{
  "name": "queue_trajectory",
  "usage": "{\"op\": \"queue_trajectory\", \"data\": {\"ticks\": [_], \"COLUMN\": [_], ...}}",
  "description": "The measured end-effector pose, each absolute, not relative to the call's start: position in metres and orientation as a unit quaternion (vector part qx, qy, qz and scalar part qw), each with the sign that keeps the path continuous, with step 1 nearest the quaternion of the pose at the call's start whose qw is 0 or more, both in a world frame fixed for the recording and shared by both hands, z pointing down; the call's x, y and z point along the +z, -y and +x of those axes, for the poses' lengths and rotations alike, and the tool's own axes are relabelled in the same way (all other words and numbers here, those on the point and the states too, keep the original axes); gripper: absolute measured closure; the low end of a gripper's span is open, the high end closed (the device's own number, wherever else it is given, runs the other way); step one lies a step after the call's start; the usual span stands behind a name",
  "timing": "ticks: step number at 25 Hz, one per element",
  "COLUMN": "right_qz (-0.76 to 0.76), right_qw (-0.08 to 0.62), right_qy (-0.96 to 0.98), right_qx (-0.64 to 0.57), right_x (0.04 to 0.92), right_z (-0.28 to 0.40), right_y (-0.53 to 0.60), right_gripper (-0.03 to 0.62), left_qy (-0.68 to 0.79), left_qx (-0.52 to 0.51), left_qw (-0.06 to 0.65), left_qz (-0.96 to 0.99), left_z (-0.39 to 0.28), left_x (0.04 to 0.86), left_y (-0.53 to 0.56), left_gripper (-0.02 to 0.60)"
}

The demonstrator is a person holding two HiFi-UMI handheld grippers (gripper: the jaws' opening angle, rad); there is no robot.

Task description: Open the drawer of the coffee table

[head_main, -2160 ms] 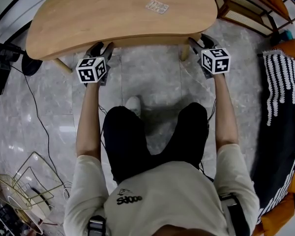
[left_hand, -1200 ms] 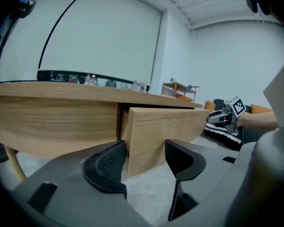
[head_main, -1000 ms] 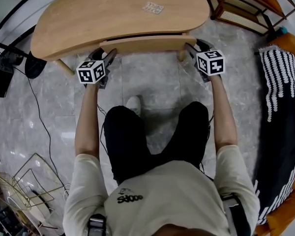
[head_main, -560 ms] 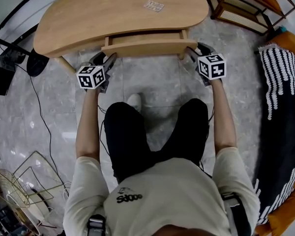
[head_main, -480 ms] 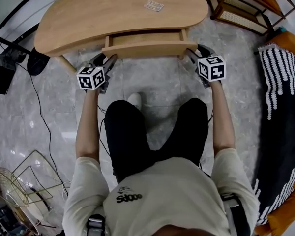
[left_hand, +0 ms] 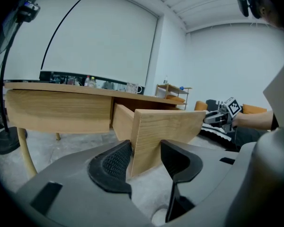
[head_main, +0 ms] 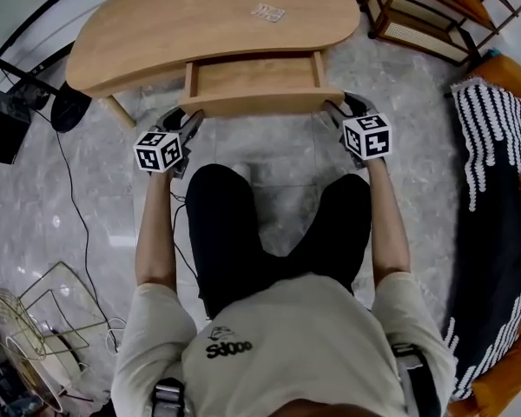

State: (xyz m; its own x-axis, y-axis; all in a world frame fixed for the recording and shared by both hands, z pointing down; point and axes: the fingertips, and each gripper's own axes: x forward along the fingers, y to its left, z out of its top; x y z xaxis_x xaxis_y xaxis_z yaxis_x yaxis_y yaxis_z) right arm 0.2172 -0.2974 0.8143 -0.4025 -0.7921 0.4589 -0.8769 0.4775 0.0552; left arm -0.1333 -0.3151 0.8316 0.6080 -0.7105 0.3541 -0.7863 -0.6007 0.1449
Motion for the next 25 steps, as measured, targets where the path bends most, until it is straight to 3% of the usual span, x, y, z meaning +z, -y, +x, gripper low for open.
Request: {"op": "queue_trajectory", "data": {"ticks": [25], "right_qz": [0.503], "right_qw": [0.224], "right_qy": [0.827], "right_qx": [0.112], "right_x": [0.842], "right_z": [0.210], "right_y": [0.218], "right_gripper": [0.404], "left_qy": [0.395], "left_qx": [0.156], "left_qw": [0.148], "left_qz": [0.893], "left_z": [-0.139], "left_x": [0.859], "left_y": [0.243], "left_gripper": [0.370]}}
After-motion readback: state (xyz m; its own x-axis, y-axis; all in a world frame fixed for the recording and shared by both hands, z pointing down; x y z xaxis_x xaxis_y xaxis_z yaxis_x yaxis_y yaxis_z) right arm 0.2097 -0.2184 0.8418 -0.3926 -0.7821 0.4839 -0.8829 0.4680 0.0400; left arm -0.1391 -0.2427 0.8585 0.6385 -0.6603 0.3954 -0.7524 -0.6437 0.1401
